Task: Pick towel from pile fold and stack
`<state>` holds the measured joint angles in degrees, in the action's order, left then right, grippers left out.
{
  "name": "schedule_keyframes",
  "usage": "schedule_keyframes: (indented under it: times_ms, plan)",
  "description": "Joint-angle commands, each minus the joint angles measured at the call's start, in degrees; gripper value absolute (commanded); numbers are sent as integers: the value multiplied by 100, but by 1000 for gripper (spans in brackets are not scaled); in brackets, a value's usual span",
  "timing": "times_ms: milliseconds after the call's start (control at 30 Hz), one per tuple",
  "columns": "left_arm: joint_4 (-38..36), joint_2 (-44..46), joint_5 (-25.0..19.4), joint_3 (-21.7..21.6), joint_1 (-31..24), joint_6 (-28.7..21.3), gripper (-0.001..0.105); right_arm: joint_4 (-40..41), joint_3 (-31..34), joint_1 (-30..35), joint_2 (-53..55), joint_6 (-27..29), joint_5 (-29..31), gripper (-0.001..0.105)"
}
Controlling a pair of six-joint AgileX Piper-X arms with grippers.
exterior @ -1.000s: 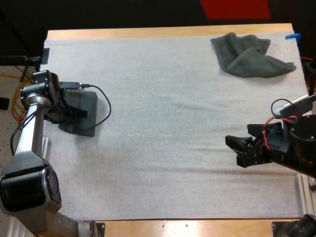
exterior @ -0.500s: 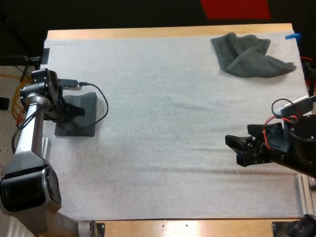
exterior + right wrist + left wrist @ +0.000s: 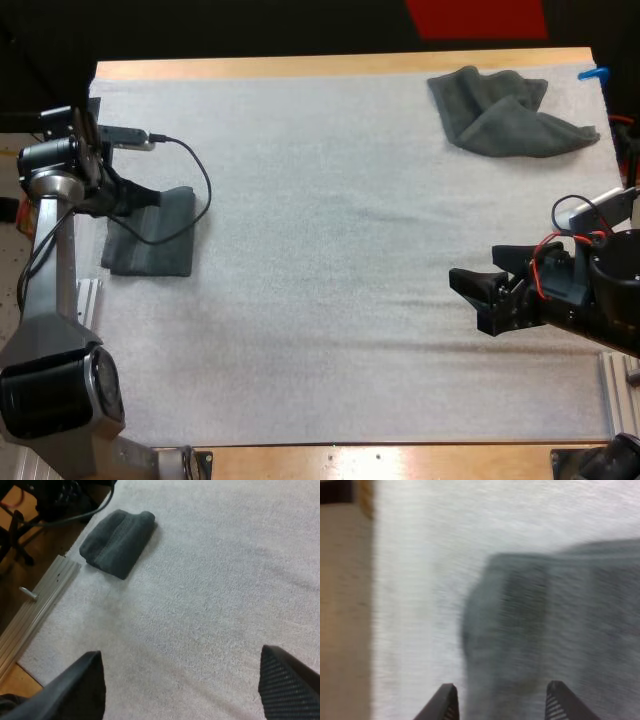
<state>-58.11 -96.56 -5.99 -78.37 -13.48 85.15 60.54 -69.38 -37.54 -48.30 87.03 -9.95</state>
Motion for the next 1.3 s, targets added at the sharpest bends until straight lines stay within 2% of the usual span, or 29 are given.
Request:
schedule_keyframes:
  times_ms: [0,100,167,267,400,567,867,1133,1267]
  plan:
    - [-105,33,114,-16,-6,33,39,-39,-44,3,7,12,-71,63]
    - [-202,33,112,-16,-6,-44,45,-33,-44,3,7,12,-71,63]
    - [-382,15,122,-16,-6,-21,62,-33,-44,3,7,12,-71,63]
    - [-431,-110,164,24,-6,52,77,-42,-44,3,7,12,-95,63]
    - [-782,-433,275,24,-6,51,78,-125,-44,3,7,12,-291,63]
    - [-912,-902,807,190,-6,90,78,-450,-44,3,7,12,-445,63]
    - [-655,-1320,808,354,-6,120,78,-522,-44,3,7,-12,-444,63]
    - [-332,-823,833,-64,-6,118,78,-522,-44,3,-12,-28,-444,63]
    - [94,-757,833,-288,-6,358,78,-512,-44,3,-19,-28,-444,63]
